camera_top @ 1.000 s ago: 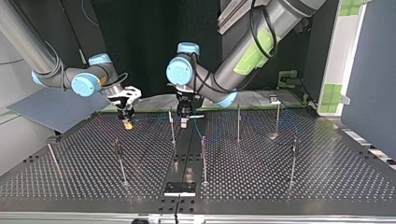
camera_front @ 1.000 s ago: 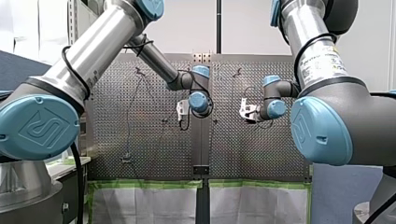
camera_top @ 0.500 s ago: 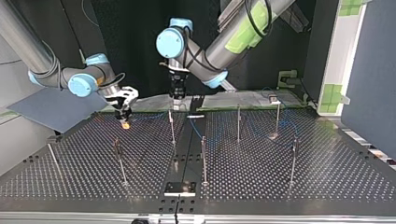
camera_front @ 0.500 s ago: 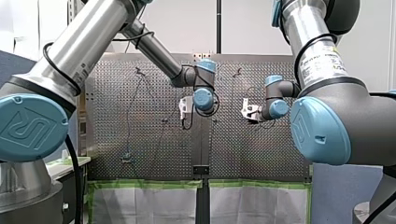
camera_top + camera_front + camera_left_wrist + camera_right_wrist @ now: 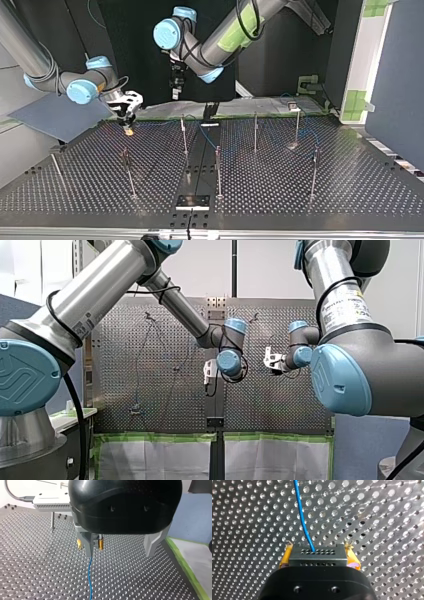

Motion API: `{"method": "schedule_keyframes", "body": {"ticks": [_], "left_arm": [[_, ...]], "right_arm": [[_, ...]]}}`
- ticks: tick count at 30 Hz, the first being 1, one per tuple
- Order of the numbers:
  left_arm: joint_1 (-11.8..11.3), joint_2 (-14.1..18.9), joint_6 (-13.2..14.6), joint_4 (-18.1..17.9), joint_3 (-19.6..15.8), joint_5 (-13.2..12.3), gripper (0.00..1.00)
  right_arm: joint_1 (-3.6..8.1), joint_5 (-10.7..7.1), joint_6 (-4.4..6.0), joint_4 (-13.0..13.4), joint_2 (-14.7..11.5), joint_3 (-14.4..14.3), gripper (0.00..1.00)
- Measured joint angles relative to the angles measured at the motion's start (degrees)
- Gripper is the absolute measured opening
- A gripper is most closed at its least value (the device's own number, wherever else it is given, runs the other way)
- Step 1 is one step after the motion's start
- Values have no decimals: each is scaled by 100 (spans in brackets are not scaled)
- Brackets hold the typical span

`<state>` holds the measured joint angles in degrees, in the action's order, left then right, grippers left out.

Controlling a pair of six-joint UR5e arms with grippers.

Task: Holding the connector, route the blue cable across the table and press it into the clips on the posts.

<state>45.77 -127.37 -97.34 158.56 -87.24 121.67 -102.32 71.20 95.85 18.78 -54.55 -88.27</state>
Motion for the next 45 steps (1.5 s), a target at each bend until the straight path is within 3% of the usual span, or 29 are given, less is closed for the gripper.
{"method": "schedule_keyframes", "body": {"ticks": [9, 19, 27, 39, 45], "left_arm": [[114, -323, -82, 414, 421, 99, 100], [191, -795, -164, 840, 934, 410, 100], [199, -1040, -256, 776, 1329, 618, 100], [307, -1082, -278, 289, 1971, 1238, 100], [289, -1194, -316, 89, 2315, 1281, 100]], "right_arm": [[114, 1, -28, -10, 0, -45, 0], [137, -138, -12, 2, -1, -49, 0], [138, -149, 1, 5, -1, -51, 0], [172, -150, 27, 12, -1, -47, 0], [217, -152, 33, 13, -1, -48, 0]]}}
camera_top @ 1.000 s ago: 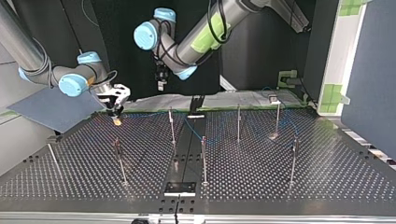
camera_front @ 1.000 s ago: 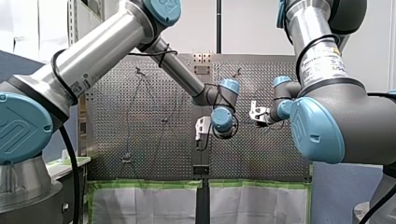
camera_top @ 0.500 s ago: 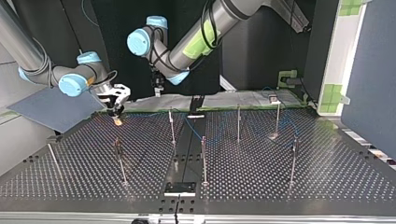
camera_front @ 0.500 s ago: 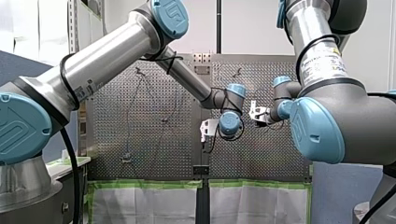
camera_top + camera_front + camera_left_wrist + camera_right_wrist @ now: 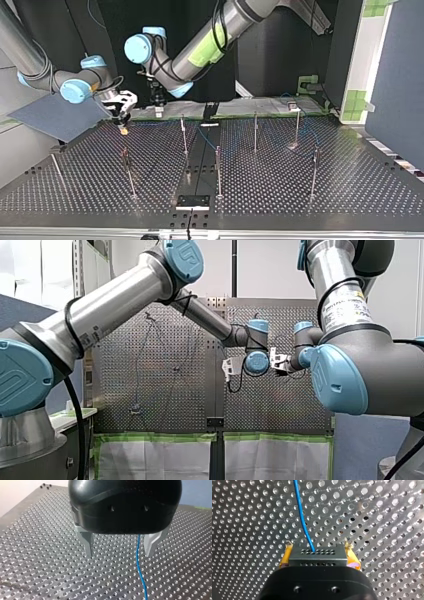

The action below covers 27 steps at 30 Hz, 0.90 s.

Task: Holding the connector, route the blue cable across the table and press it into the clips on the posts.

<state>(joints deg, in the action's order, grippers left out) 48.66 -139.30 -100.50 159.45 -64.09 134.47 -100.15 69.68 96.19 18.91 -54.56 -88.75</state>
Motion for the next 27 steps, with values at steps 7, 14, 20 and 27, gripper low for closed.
{"method": "schedule_keyframes", "body": {"ticks": [7, 14, 20, 27], "left_arm": [[-34, -350, -78, 253, 376, -13, 100], [-98, -672, -142, 198, 701, 18, 100], [-113, -864, -154, 42, 1014, 53, 100], [-136, -900, -208, -60, 1185, 34, 100]], "right_arm": [[27, -9, 0, 0, -1, -1, 0], [34, -17, 0, 5, 0, -1, 0], [35, -72, 0, 8, 1, -3, 0], [30, -104, 5, 9, 1, -2, 0]]}}
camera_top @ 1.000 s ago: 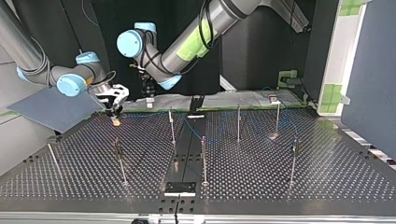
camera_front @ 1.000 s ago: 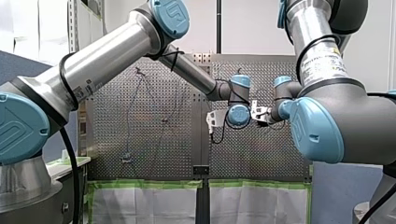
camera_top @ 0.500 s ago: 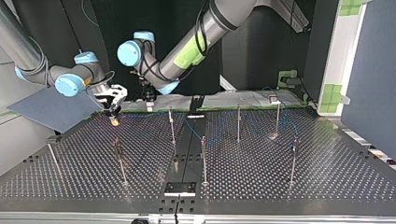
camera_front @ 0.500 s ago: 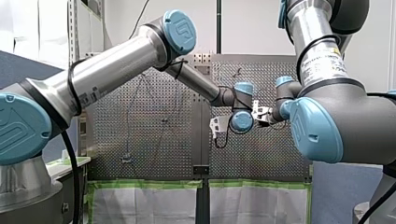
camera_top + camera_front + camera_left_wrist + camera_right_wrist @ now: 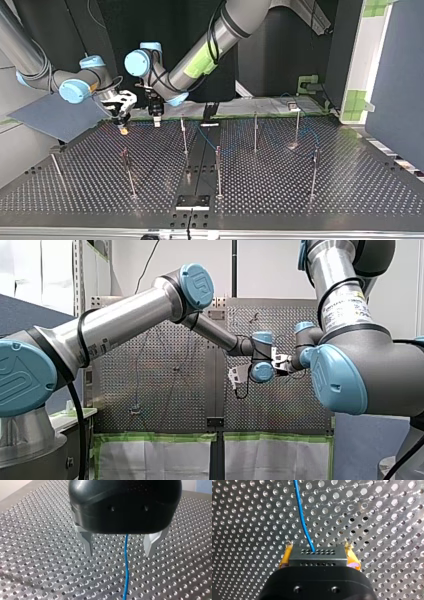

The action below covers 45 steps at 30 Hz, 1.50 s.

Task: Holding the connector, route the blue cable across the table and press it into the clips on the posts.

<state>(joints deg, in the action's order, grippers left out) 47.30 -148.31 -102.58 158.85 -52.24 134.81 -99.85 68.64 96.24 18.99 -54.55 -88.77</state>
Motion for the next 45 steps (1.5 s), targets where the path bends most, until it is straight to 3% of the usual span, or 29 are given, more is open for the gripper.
{"method": "schedule_keyframes", "body": {"ticks": [10, 17, 28, 29, 30, 31, 33, 34, 36, 37, 39, 45], "left_arm": [[-191, -419, -7, 182, 376, -25, 100], [-289, -489, -7, 163, 622, 82, 100], [-278, -492, -7, 166, 464, 145, 100], [-277, -492, -7, 169, 454, 153, 93], [-276, -492, -7, 171, 449, 159, 74], [-271, -492, -8, 174, 445, 164, 74], [-260, -492, -8, 172, 447, 167, 53], [-253, -493, -8, 170, 450, 166, 53], [-245, -492, -5, 165, 455, 160, 27], [-244, -492, -3, 162, 459, 153, 27], [-247, -492, -1, 163, 471, 139, 15], [-266, -492, -1, 257, 537, 128, 13]], "right_arm": [[12, -63, 1, 1, 0, 3, 0], [13, -94, 2, 1, 0, 3, 0], [42, -96, 25, 9, 0, 17, 0], [46, -96, 31, 9, 0, 18, 0], [51, -96, 36, 9, 0, 19, 0], [53, -97, 36, 9, 0, 18, 0], [55, -99, 37, 9, 0, 19, 0], [55, -100, 37, 9, 0, 20, 0], [55, -102, 37, 9, 0, 20, 0], [56, -103, 37, 9, -1, 21, 0], [56, -103, 34, 9, -3, 21, 0], [55, -104, 25, 9, -8, 21, 0]]}}
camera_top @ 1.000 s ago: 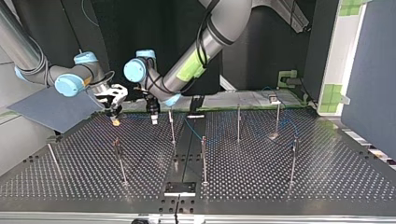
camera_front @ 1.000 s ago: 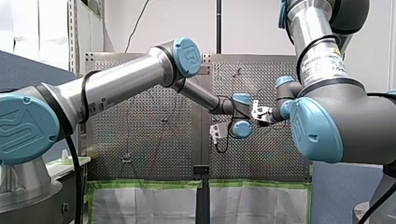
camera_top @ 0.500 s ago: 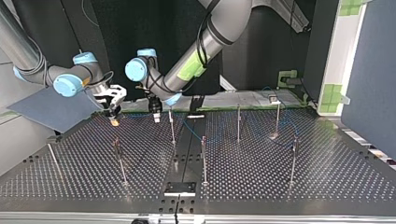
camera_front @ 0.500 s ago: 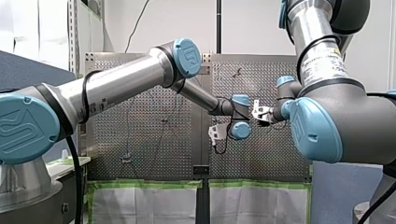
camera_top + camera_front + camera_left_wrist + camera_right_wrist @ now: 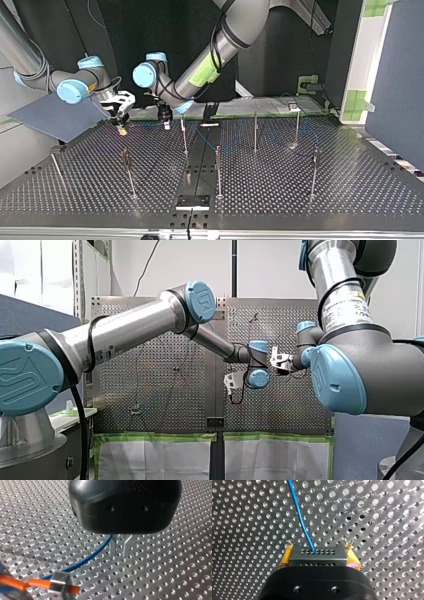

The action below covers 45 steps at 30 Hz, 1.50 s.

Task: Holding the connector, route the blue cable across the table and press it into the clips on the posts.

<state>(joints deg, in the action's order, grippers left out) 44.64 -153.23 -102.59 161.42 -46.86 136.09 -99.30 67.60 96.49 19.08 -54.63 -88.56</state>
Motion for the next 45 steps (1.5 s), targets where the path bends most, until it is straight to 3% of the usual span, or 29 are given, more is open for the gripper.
{"method": "schedule_keyframes", "body": {"ticks": [4, 8, 14, 23, 26, 39, 45], "left_arm": [[10, 0, -5, 71, 35, 21, 13], [31, 0, -19, 151, 76, 76, 4], [83, 22, -121, 404, 257, 104, 1], [184, 300, -205, 850, 282, 175, 1], [205, 487, -201, 915, 195, 239, 1], [326, 1047, -149, 934, -12, 339, 1], [402, 1132, -149, 981, -13, 348, 1]], "right_arm": [[-9, 0, -5, 0, 0, 0, 0], [-13, 0, -11, 0, -2, 11, 0], [-22, -13, -9, -8, -13, 32, 0], [-24, -280, 137, -41, -349, 88, 0], [-12, -300, 232, -41, -520, 95, 0], [2, -278, 870, -43, -1211, 98, 0], [13, -281, 1010, -57, -1416, 100, 0]]}}
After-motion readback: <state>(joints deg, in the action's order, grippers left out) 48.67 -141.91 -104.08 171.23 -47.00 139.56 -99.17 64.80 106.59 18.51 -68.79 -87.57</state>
